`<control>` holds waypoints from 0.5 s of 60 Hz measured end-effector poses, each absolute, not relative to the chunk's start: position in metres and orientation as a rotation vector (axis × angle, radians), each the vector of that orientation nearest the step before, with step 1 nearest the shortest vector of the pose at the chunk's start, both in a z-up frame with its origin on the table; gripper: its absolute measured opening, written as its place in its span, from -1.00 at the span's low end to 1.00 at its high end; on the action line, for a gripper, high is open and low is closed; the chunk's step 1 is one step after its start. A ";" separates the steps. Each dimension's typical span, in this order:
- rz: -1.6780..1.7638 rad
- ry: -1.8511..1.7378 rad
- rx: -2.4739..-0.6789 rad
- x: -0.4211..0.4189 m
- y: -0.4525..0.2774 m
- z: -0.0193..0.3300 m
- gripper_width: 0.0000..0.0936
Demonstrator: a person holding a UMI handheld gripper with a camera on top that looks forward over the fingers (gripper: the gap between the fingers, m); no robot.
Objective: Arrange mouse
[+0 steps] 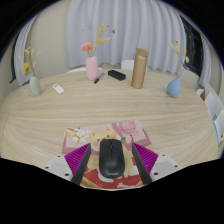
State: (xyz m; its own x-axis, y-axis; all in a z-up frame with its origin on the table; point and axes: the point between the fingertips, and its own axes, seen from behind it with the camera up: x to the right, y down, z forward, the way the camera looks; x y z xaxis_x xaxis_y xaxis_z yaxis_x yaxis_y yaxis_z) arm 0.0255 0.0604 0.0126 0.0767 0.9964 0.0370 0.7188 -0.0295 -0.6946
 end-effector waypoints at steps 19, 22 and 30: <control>0.656 -1.675 -1.766 0.118 0.064 0.121 0.83; 0.647 -1.672 -1.769 0.138 0.066 0.129 0.83; 0.626 -1.675 -1.776 0.183 0.070 0.140 0.82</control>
